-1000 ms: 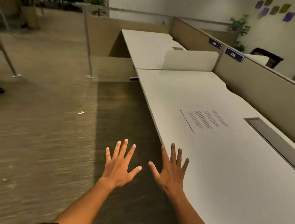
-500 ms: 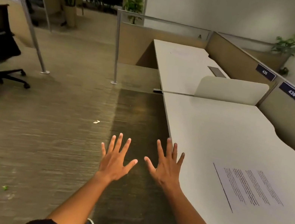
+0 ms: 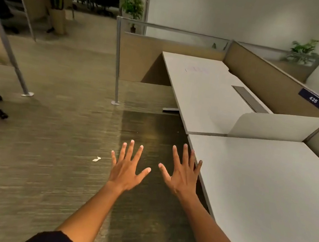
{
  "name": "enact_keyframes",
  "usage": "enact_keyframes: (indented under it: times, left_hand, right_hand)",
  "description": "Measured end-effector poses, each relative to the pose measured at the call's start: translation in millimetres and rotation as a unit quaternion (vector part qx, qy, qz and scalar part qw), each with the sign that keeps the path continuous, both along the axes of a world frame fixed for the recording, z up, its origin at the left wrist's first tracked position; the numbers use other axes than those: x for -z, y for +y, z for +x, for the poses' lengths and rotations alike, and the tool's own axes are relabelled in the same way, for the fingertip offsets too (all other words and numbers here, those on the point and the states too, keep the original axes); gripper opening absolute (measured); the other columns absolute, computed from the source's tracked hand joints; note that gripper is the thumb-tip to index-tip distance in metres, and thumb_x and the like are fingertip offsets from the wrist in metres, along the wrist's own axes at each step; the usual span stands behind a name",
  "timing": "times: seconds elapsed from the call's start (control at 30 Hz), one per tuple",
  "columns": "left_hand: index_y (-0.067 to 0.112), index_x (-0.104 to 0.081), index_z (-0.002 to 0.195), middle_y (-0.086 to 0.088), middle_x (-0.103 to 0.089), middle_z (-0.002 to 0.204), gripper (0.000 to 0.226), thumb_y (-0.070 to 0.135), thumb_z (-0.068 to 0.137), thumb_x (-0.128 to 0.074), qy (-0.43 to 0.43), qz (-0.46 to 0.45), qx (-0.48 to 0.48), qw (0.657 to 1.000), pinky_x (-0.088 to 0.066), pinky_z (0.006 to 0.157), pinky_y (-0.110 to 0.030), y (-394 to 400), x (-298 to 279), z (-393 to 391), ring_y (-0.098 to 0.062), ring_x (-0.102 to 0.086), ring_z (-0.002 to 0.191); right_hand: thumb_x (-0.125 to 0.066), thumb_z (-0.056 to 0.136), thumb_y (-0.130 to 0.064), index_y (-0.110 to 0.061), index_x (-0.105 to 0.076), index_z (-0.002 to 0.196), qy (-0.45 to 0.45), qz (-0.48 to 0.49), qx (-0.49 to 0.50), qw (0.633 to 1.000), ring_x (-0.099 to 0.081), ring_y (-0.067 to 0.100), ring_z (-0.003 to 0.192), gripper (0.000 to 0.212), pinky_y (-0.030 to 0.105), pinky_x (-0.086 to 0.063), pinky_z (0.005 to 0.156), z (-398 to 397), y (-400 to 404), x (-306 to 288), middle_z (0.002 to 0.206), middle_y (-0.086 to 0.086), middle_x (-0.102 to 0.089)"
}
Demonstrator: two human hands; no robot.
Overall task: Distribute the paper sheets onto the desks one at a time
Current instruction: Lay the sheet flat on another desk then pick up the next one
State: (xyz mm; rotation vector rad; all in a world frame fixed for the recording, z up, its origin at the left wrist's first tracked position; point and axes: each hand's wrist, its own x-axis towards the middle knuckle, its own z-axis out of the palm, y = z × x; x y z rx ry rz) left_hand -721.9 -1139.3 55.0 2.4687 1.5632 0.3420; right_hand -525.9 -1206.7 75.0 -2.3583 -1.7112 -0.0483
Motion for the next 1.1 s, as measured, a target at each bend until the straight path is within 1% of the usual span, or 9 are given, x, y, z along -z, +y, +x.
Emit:
enact_keyframes:
  times: [0.27,0.4,0.6,0.73,0.9,1.1]
  left_hand:
    - [0.034,0.000,0.153,-0.004,0.016,0.162,0.086,0.077,0.084,-0.027,0.011,-0.019,0.003,1.000,0.006,0.114,-0.064,169,17,17,-0.028,0.014,0.149]
    - [0.034,0.001,0.153,-0.004,0.016,0.162,0.086,0.077,0.083,-0.026,0.029,-0.024,0.004,0.999,0.005,0.115,-0.064,266,28,44,-0.029,0.014,0.149]
    - [0.034,0.001,0.153,-0.005,0.016,0.162,0.086,0.077,0.084,-0.026,0.022,-0.017,0.001,1.000,0.005,0.116,-0.064,417,14,100,-0.029,0.015,0.149]
    - [0.033,0.000,0.153,-0.006,0.016,0.162,0.086,0.076,0.085,-0.027,0.014,-0.013,-0.007,1.000,0.003,0.115,-0.064,499,4,125,-0.030,0.013,0.149]
    - [0.033,0.000,0.153,-0.006,0.015,0.162,0.086,0.077,0.083,-0.025,0.023,-0.036,-0.004,0.999,0.003,0.116,-0.064,606,22,155,-0.029,0.012,0.149]
    - [0.032,-0.002,0.153,-0.008,0.013,0.163,0.090,0.079,0.079,-0.019,0.027,-0.045,0.039,0.998,0.001,0.116,-0.065,758,40,195,-0.030,0.010,0.150]
  right_hand:
    - [-0.013,0.084,-0.081,-0.040,0.008,0.151,0.014,-0.022,-0.001,1.000,0.018,0.029,0.149,0.081,0.060,0.008,0.116,23,174,20,0.161,0.002,0.021]
    - [-0.015,0.085,-0.081,-0.040,0.005,0.152,0.043,-0.019,0.007,0.999,0.015,0.030,0.149,0.081,0.061,0.008,0.115,54,273,33,0.162,0.003,0.018]
    - [-0.013,0.083,-0.082,-0.041,0.009,0.151,0.032,-0.026,0.013,0.999,0.018,0.029,0.149,0.082,0.061,0.009,0.116,115,428,25,0.161,0.002,0.022]
    - [-0.016,0.083,-0.082,-0.041,0.006,0.152,0.026,-0.023,0.009,0.999,0.019,0.029,0.148,0.083,0.061,0.015,0.114,143,513,16,0.161,0.000,0.022]
    - [-0.015,0.082,-0.084,-0.042,0.006,0.152,0.019,-0.035,0.024,0.999,0.020,0.028,0.148,0.084,0.062,0.012,0.116,171,612,24,0.161,-0.001,0.023]
    - [-0.014,0.080,-0.085,-0.042,0.007,0.151,0.018,-0.043,0.060,0.997,0.022,0.028,0.148,0.085,0.063,0.012,0.116,205,742,41,0.160,-0.002,0.026]
